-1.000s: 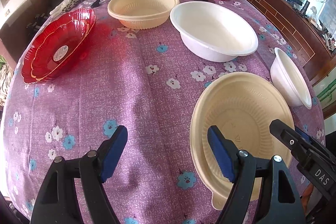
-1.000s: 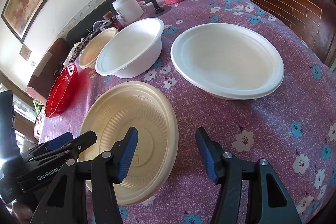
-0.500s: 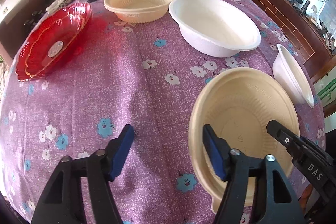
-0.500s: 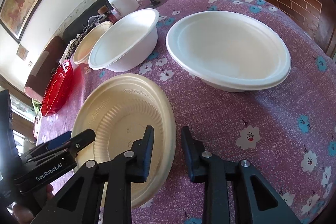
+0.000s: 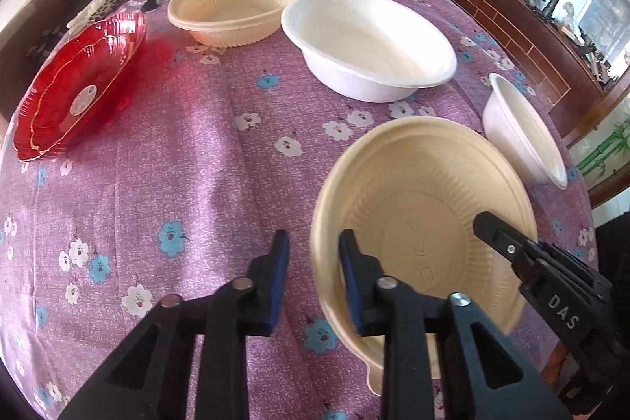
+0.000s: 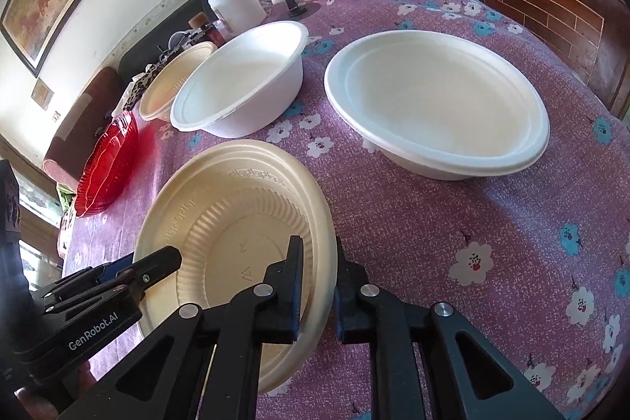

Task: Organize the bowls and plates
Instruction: 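Lift the beige plate with both grippers and carry it over the red plates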

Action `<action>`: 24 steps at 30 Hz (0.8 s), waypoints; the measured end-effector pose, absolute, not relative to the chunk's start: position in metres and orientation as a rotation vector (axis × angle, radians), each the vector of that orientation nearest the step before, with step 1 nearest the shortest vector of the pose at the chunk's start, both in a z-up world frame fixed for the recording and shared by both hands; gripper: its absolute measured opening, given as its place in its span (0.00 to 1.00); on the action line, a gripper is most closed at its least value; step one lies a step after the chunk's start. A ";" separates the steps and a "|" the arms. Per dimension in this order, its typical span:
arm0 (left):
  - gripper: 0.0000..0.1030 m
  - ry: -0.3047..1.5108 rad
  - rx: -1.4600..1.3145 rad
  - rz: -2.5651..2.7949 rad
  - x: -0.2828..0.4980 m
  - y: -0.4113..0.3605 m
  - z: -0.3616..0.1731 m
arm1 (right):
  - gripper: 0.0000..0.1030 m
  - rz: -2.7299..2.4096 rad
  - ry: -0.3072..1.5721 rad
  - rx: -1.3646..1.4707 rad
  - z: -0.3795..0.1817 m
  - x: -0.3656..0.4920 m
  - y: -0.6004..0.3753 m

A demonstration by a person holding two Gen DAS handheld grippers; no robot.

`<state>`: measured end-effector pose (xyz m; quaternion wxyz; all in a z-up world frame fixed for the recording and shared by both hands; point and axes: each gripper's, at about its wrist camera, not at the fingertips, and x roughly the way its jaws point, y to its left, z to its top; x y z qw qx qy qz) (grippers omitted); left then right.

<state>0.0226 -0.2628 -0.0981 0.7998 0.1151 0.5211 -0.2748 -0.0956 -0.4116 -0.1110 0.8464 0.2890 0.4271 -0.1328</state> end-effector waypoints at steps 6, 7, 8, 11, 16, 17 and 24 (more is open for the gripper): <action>0.13 1.098 0.242 -0.604 0.018 -0.261 -0.093 | 0.11 -0.284 0.888 0.592 -0.106 -0.096 -0.408; 0.13 1.094 0.241 -0.604 0.018 -0.260 -0.091 | 0.11 -0.284 0.887 0.591 -0.105 -0.096 -0.407; 0.13 1.089 0.237 -0.605 0.018 -0.259 -0.089 | 0.11 -0.285 0.885 0.587 -0.104 -0.096 -0.406; 0.13 1.072 0.234 -0.602 0.018 -0.254 -0.083 | 0.11 -0.286 0.878 0.580 -0.099 -0.094 -0.403; 0.13 1.048 0.210 -0.586 0.025 -0.241 -0.071 | 0.11 -0.279 0.869 0.549 -0.086 -0.083 -0.392; 0.13 1.037 0.204 -0.579 0.027 -0.236 -0.067 | 0.11 -0.275 0.865 0.541 -0.083 -0.079 -0.389; 0.13 0.995 0.148 -0.527 0.054 -0.201 -0.044 | 0.11 -0.236 0.838 0.477 -0.054 -0.036 -0.361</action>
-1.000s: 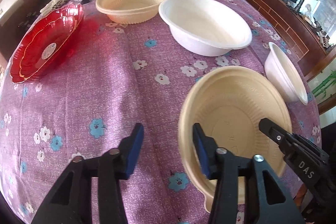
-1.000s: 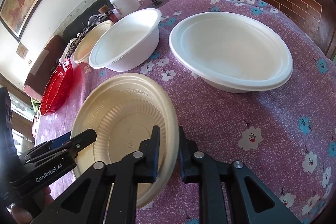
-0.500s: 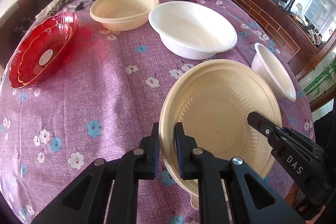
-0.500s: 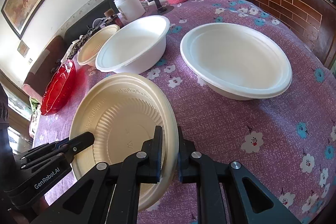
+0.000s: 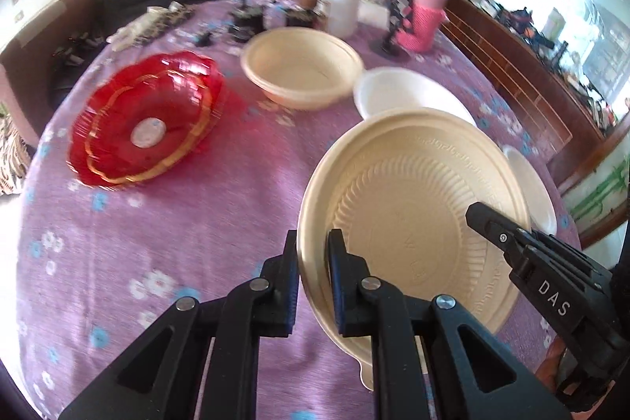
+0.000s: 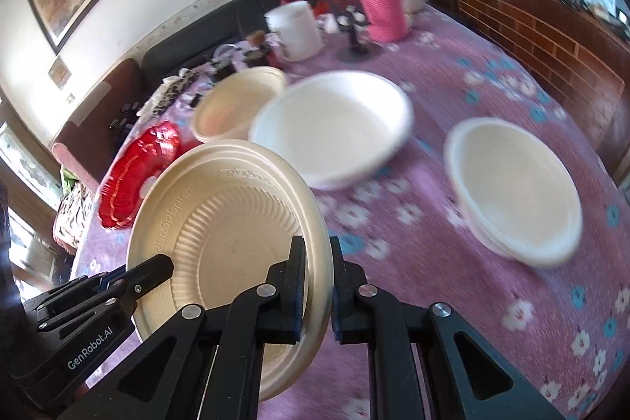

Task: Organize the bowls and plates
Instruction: 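Lift the beige plate with both grippers and carry it over the red plates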

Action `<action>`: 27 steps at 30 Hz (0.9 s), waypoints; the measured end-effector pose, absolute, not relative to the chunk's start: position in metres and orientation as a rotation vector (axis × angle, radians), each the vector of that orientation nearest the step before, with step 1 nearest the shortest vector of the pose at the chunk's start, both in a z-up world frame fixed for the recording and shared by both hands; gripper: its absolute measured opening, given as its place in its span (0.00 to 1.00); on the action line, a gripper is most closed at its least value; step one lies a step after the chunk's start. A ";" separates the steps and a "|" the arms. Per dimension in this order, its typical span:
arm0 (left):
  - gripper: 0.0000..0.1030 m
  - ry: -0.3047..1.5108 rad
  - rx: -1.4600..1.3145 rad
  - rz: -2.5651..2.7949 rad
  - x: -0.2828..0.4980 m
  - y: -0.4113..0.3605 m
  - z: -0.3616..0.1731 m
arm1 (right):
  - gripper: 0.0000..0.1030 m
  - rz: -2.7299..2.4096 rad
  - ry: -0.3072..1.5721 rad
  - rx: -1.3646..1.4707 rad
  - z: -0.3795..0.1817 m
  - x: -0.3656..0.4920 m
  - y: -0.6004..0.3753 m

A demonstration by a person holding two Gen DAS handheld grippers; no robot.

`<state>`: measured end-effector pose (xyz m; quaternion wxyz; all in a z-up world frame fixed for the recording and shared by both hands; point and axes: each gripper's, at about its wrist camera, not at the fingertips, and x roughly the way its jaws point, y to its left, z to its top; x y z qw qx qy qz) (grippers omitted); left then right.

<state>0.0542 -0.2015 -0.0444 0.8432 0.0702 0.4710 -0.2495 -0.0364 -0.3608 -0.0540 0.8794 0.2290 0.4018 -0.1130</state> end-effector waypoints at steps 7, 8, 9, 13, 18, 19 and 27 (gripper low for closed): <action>0.13 0.966 0.120 -0.461 0.092 -0.163 -0.028 | 0.11 -0.177 0.824 0.442 -0.037 0.016 -0.326; 0.13 0.963 0.120 -0.452 0.099 -0.157 -0.026 | 0.11 -0.167 0.823 0.442 -0.035 0.027 -0.320; 0.13 0.962 0.119 -0.442 0.106 -0.152 -0.024 | 0.11 -0.160 0.822 0.441 -0.034 0.036 -0.316; 0.13 0.952 0.113 -0.394 0.144 -0.132 -0.013 | 0.11 -0.120 0.820 0.422 -0.029 0.075 -0.297; 0.13 0.930 0.118 -0.320 0.186 -0.105 -0.001 | 0.11 -0.061 0.816 0.407 -0.024 0.132 -0.268; 0.13 0.927 0.117 -0.305 0.194 -0.100 0.000 | 0.11 -0.050 0.815 0.405 -0.023 0.144 -0.263; 0.13 0.939 0.092 -0.228 0.238 -0.075 -0.009 | 0.11 0.002 0.830 0.409 -0.032 0.202 -0.239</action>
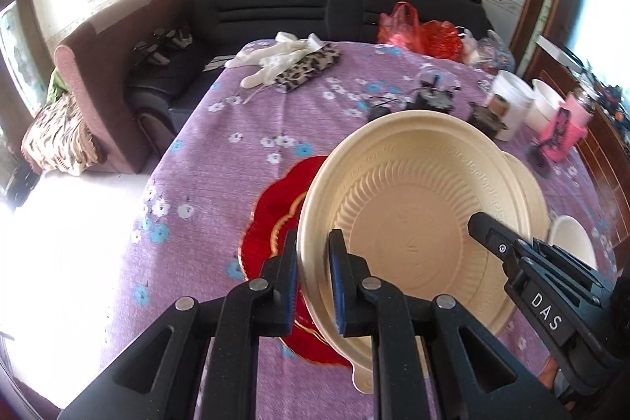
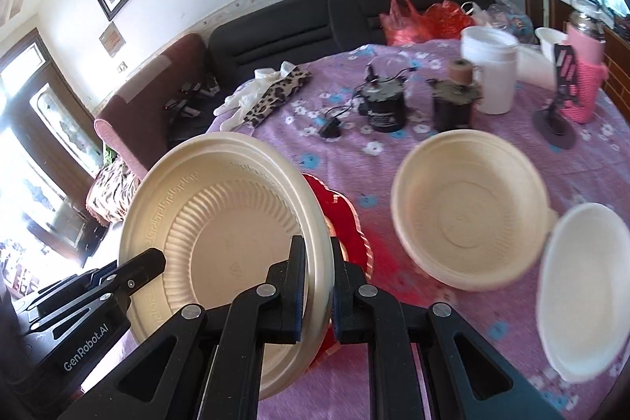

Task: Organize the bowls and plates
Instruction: 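Lift the beige plate with both grippers and carry it over the red plates, then lower the beige plate onto the red plates and open both grippers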

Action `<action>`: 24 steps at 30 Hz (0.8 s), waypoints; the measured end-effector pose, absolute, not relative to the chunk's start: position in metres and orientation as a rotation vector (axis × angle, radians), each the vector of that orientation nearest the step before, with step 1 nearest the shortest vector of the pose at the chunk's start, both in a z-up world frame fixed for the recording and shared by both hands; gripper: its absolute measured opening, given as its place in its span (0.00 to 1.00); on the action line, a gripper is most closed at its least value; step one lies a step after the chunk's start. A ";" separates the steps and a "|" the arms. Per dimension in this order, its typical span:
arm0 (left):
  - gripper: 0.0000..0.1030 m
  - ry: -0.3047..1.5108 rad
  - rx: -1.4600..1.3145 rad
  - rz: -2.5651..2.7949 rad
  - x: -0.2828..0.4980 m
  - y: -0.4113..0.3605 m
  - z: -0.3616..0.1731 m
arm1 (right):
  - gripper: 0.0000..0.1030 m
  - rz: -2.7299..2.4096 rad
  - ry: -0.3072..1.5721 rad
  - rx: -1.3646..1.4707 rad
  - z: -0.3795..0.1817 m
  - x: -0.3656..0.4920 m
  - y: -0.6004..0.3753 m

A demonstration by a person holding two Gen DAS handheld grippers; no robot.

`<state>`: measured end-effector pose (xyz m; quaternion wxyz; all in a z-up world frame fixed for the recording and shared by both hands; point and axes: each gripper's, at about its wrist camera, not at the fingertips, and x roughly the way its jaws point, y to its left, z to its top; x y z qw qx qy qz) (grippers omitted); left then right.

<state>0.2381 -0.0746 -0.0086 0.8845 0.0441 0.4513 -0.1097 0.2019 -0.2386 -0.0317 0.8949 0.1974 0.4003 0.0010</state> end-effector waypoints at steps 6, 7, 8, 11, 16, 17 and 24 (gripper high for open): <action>0.14 0.994 0.072 -0.203 0.260 -0.070 -0.036 | 0.11 0.007 0.881 0.404 -0.058 0.230 -0.229; 0.14 1.003 0.073 -0.198 0.262 -0.070 -0.041 | 0.11 0.007 0.890 0.404 -0.062 0.233 -0.228; 0.14 1.016 0.077 -0.190 0.265 -0.070 -0.047 | 0.12 0.008 0.901 0.405 -0.068 0.236 -0.228; 0.14 1.036 0.079 -0.177 0.270 -0.069 -0.059 | 0.12 0.008 0.934 0.398 -0.083 0.244 -0.225; 0.14 1.049 0.076 -0.154 0.274 -0.067 -0.070 | 0.12 0.009 0.965 0.387 -0.098 0.251 -0.219; 0.14 1.050 0.073 -0.151 0.274 -0.066 -0.071 | 0.13 0.008 0.970 0.381 -0.100 0.251 -0.219; 0.14 1.018 0.090 -0.129 0.273 -0.063 -0.070 | 0.14 -0.013 0.974 0.342 -0.103 0.253 -0.214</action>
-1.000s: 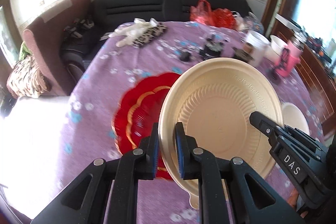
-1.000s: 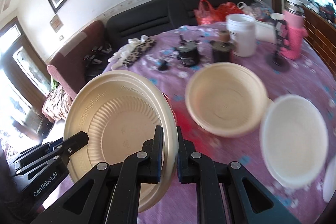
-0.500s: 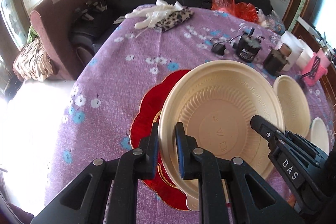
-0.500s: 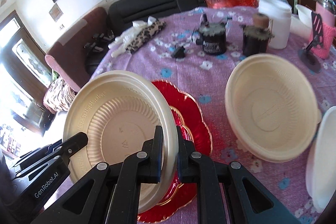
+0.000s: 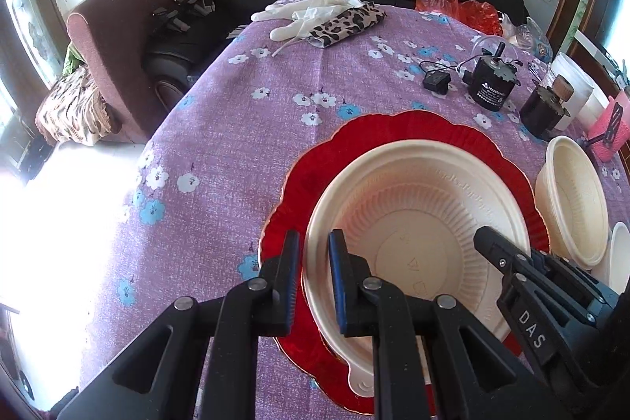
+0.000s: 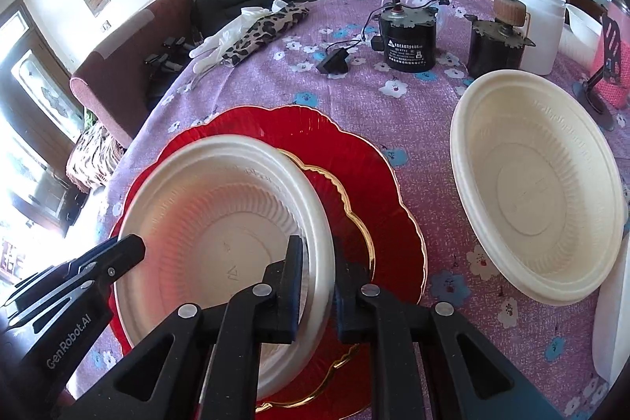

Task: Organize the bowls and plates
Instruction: 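Lower the beige plate onto the red plates and open both grippers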

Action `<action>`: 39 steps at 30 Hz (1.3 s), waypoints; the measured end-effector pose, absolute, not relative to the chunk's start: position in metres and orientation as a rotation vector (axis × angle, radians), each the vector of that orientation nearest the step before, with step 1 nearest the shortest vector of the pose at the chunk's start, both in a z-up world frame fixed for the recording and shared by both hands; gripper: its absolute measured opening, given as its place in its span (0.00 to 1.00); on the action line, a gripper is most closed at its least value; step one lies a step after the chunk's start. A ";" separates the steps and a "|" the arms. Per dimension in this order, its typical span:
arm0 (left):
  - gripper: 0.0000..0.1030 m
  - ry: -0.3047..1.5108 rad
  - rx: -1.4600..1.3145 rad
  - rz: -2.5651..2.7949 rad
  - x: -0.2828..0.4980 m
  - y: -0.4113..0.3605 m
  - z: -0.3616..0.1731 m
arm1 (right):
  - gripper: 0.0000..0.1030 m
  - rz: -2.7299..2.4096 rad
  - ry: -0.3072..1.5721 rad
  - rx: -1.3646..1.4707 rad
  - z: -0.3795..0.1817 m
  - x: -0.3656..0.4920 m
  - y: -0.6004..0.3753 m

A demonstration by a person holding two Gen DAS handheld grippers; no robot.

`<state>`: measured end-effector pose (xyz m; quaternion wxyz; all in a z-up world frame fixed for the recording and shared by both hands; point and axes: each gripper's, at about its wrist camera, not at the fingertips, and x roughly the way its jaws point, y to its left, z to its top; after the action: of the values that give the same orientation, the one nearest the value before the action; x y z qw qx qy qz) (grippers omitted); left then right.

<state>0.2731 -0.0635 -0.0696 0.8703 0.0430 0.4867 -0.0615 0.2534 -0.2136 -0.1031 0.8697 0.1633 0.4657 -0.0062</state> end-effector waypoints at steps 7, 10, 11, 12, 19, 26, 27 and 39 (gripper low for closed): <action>0.19 0.962 0.103 -0.100 0.264 -0.059 -0.055 | 0.24 -0.011 0.924 0.355 -0.088 0.242 -0.217; 0.30 0.928 0.129 -0.067 0.261 -0.058 -0.049 | 0.24 -0.017 0.879 0.351 -0.074 0.233 -0.217; 0.34 0.917 0.133 -0.054 0.260 -0.057 -0.048 | 0.24 -0.015 0.860 0.353 -0.070 0.229 -0.217; 0.35 0.909 0.132 -0.043 0.259 -0.055 -0.046 | 0.24 -0.012 0.845 0.355 -0.066 0.226 -0.217; 0.35 0.856 0.116 -0.024 0.253 -0.049 -0.033 | 0.24 -0.015 0.784 0.412 -0.049 0.209 -0.232; 0.41 0.825 0.136 -0.115 0.224 -0.076 -0.022 | 0.24 -0.032 0.759 0.460 -0.041 0.189 -0.253; 0.44 0.818 0.139 -0.133 0.218 -0.081 -0.021 | 0.24 -0.033 0.756 0.462 -0.041 0.185 -0.254; 0.54 0.878 0.183 -0.299 0.155 -0.151 -0.035 | 0.24 -0.099 0.727 0.506 -0.039 0.122 -0.317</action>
<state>0.1547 -0.1507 -0.0352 0.8903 0.0883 0.4229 -0.1438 0.1220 -0.3169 -0.0386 0.9024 0.2445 0.3516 -0.0477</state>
